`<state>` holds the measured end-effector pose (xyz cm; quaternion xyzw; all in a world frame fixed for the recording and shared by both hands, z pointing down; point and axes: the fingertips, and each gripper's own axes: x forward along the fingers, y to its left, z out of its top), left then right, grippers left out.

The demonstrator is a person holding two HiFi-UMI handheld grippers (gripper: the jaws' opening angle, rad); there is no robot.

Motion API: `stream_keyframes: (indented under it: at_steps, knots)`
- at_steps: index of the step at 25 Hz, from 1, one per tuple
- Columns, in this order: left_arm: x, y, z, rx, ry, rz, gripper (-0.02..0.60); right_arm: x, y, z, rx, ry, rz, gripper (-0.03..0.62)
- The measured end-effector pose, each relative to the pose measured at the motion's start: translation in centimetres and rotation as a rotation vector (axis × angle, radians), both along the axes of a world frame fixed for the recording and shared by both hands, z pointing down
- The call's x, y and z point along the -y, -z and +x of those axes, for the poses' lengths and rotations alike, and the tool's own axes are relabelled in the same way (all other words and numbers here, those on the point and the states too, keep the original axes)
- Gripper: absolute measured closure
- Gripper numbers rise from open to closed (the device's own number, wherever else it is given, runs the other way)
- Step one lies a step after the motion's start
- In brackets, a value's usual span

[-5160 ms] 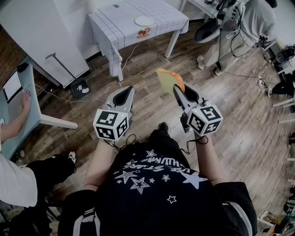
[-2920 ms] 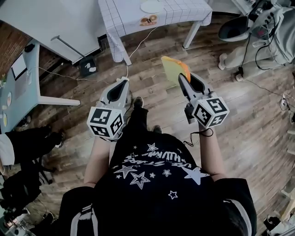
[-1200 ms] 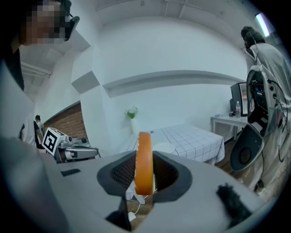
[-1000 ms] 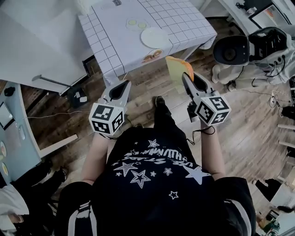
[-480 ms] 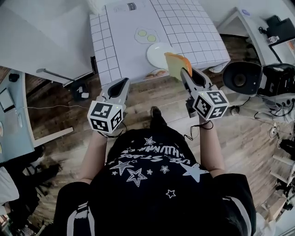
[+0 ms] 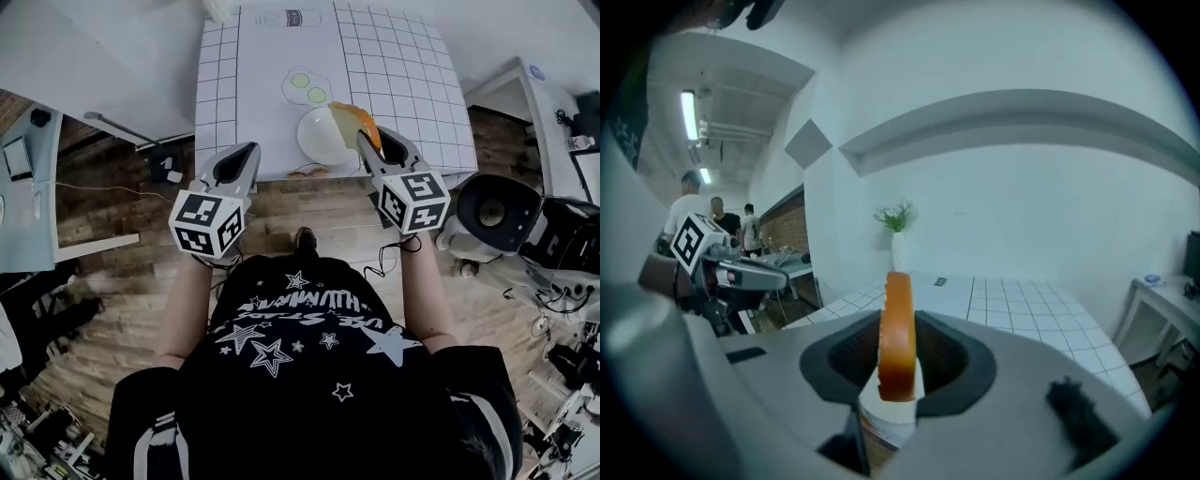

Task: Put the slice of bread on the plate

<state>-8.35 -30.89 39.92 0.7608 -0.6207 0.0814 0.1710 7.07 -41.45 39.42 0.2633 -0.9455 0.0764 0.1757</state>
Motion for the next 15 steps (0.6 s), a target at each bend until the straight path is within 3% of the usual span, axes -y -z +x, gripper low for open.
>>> stream_keyframes:
  at_steps: [9, 15]
  knots:
    - [-0.5, -1.1, -0.2, -0.002, 0.128, -0.041, 0.572, 1.9, -2.1, -5.0, -0.243, 0.252, 0.321, 0.496]
    - [-0.2, -1.4, -0.6, -0.012, 0.157, -0.052, 0.572, 2.6, -4.6, -5.6, -0.373, 0.324, 0.463, 0.496]
